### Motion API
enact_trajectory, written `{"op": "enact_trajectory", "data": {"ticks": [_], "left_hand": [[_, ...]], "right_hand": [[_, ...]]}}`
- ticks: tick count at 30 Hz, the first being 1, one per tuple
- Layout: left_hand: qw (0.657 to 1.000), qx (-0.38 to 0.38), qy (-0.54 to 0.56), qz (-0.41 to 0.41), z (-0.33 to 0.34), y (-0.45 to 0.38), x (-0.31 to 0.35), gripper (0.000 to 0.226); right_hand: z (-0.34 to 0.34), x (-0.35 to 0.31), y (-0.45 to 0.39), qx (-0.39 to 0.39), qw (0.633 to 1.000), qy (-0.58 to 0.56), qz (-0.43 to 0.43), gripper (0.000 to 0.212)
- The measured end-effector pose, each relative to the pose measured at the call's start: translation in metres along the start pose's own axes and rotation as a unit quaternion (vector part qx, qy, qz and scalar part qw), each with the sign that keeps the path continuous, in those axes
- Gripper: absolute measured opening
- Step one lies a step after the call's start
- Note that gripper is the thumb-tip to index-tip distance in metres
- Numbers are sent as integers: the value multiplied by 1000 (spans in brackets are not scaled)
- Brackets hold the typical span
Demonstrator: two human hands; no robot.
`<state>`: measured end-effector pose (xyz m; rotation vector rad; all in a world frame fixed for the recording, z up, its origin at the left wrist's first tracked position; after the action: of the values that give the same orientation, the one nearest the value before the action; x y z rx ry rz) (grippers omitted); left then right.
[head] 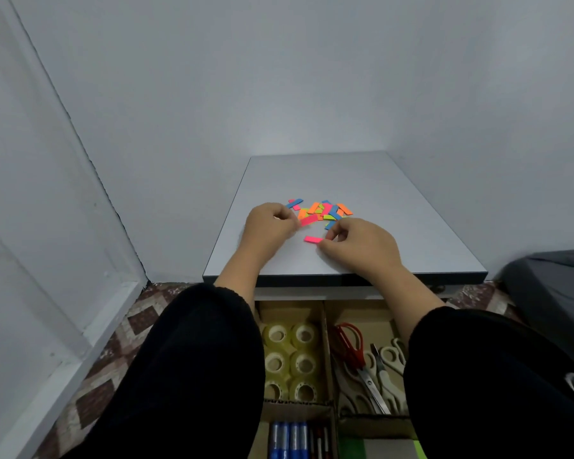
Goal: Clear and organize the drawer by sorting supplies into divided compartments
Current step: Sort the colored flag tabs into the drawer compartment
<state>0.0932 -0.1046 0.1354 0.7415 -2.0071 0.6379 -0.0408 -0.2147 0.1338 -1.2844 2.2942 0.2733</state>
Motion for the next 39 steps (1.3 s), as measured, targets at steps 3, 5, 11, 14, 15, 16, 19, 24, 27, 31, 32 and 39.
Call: {"op": "enact_trajectory", "data": {"ticks": [3, 5, 11, 14, 15, 16, 19, 24, 27, 31, 32, 39], "left_hand": [[998, -31, -60, -8, 5, 1, 2, 8], [995, -46, -87, -10, 7, 0, 2, 8], [996, 57, -44, -57, -5, -21, -9, 18], [988, 52, -126, -71, -5, -41, -3, 18], [983, 41, -158, -79, -2, -47, 1, 19], [977, 26, -190, -87, 2, -53, 5, 21], [954, -3, -282, -102, 16, -68, 10, 26], [912, 7, -401, -81, 24, -75, 20, 18], [898, -23, -431, -89, 25, -72, 29, 19], [908, -51, -403, -105, 14, -72, 25, 17], [912, -54, -392, -112, 11, -74, 23, 25], [928, -67, -351, -109, -2, -80, 11, 39]], "right_hand": [[-2, 2, 0, 1, 999, -32, 4, 12], [-4, 5, -1, 13, 997, -76, 13, 14], [-7, 10, -2, 48, 982, -179, 25, 16], [-8, 13, -9, 51, 975, -210, 44, 18], [-8, 15, -11, 53, 973, -221, 51, 19], [-9, 16, -13, 54, 971, -227, 56, 19], [-8, 17, -16, 51, 971, -226, 62, 20], [-8, 17, -18, 51, 971, -222, 69, 20], [-8, 18, -17, 50, 972, -218, 69, 20], [-9, 17, -15, 46, 973, -215, 71, 20], [-9, 17, -15, 46, 973, -215, 71, 20], [-10, 15, -14, 48, 975, -207, 70, 21]]}}
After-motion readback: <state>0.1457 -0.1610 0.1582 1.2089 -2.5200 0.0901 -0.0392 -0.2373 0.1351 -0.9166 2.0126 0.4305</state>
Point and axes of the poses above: each hand's wrist, its own y-axis away from the middle knuckle, its own z-axis out of the palm, x = y × z, the point moved 3 cm from there along -y, towards the middle knuckle, and after that the axes turned 13 degrees about -x, right-handed, at the moved point
